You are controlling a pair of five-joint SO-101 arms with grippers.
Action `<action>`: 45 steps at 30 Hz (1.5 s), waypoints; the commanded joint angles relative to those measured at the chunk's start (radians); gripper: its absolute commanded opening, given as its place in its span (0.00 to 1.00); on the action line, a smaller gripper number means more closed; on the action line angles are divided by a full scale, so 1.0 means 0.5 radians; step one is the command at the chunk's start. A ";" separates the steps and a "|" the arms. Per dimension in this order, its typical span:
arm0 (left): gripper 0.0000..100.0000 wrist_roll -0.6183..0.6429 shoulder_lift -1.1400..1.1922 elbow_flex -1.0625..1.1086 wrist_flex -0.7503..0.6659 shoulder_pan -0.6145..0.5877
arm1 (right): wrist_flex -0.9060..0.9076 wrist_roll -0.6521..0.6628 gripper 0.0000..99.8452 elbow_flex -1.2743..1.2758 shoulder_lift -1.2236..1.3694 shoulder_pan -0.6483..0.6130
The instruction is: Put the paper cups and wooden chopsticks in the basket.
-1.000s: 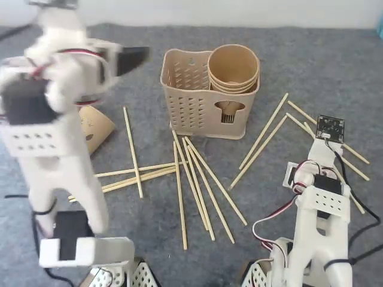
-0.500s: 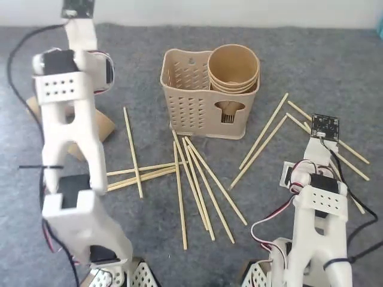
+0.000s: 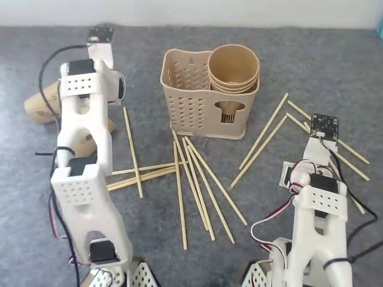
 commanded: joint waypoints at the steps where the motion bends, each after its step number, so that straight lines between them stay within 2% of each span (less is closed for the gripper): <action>1: 0.01 -0.043 -0.018 -0.023 0.107 0.000 | -0.026 -0.009 0.04 -0.031 -0.078 -0.008; 7: 0.01 -0.043 -0.135 -0.023 0.319 -0.003 | -0.029 0.058 0.04 -0.034 -0.078 -0.008; 19: 0.01 -0.058 -0.423 -0.014 0.712 -0.301 | -0.029 0.071 0.04 -0.037 -0.078 -0.008; 22: 0.01 -0.068 -0.485 0.054 0.718 -0.420 | -0.029 0.074 0.04 -0.037 -0.078 -0.005; 30: 0.01 -0.405 -0.611 0.391 0.709 -0.709 | -0.029 0.074 0.04 -0.037 -0.078 -0.005; 35: 0.01 -0.528 -0.798 0.489 0.709 -0.853 | -0.029 0.074 0.04 -0.037 -0.078 -0.005; 45: 0.02 -0.657 -1.295 0.671 0.709 -0.982 | -0.026 0.068 0.04 -0.034 -0.078 -0.014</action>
